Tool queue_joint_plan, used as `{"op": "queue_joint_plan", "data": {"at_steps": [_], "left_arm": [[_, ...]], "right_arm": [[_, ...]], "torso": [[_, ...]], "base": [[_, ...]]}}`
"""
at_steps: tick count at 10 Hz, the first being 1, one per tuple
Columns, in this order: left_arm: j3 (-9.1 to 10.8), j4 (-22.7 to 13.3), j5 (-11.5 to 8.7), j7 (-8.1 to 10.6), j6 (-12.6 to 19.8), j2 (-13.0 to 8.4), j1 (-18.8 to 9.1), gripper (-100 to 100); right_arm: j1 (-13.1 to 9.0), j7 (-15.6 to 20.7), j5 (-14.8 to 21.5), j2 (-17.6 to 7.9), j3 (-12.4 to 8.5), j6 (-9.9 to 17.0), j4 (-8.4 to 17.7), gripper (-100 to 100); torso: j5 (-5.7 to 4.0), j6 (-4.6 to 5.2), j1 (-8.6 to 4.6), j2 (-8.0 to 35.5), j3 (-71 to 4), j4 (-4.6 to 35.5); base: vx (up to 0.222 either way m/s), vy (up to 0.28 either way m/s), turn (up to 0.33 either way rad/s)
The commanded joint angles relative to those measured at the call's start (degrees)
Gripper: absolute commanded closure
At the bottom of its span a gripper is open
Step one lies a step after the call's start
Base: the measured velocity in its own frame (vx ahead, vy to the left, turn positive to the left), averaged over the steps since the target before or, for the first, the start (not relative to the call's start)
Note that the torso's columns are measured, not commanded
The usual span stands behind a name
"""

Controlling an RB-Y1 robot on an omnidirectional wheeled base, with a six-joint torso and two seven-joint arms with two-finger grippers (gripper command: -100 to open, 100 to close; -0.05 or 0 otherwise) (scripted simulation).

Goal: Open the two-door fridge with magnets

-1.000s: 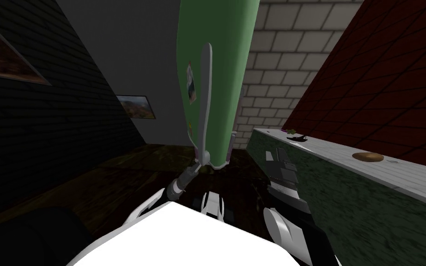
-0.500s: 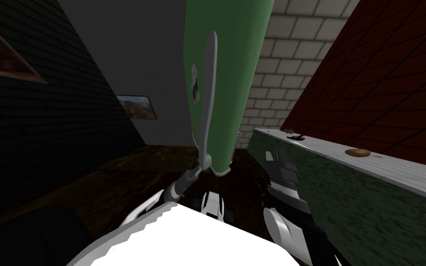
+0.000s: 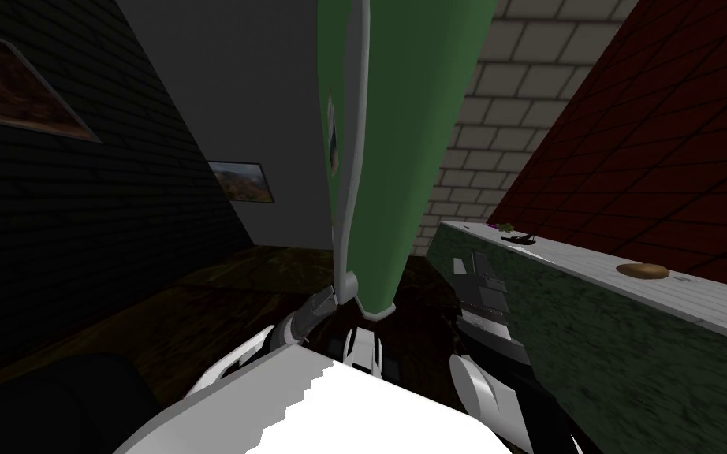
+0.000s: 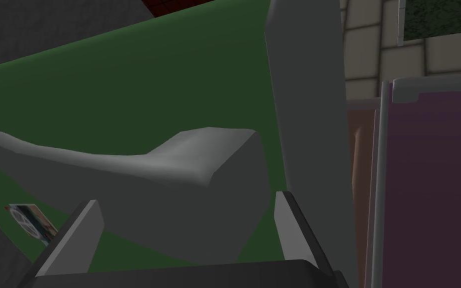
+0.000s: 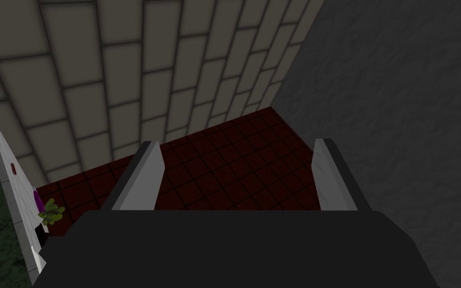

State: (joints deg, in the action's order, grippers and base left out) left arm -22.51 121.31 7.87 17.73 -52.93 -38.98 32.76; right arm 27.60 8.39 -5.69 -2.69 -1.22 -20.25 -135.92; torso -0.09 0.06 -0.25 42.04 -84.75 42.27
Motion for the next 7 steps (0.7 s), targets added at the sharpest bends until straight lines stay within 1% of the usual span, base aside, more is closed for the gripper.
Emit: {"op": "queue_joint_plan", "data": {"at_steps": [1,3,7], "left_arm": [[0.85,4.1,-0.3,0.86,1.4,-1.8,1.7,-100],[1.45,7.0,-0.6,1.54,2.4,-3.2,2.8,-100],[1.45,7.0,-0.6,1.54,2.4,-3.2,2.8,-100]], "right_arm": [[0.0,0.0,0.0,0.0,0.0,0.0,0.0,0],[0.0,0.0,0.0,0.0,0.0,0.0,0.0,0],[0.0,0.0,0.0,0.0,0.0,0.0,0.0,0]], "torso": [[0.04,-0.04,0.15,0.2,0.1,0.1],[0.04,-0.09,0.39,0.4,0.1,0.3],[-0.03,-0.10,0.34,0.3,-0.1,0.5]], "base": [[0.035,-0.033,0.063],[0.035,-0.020,0.074],[0.004,-0.002,0.001]]}}
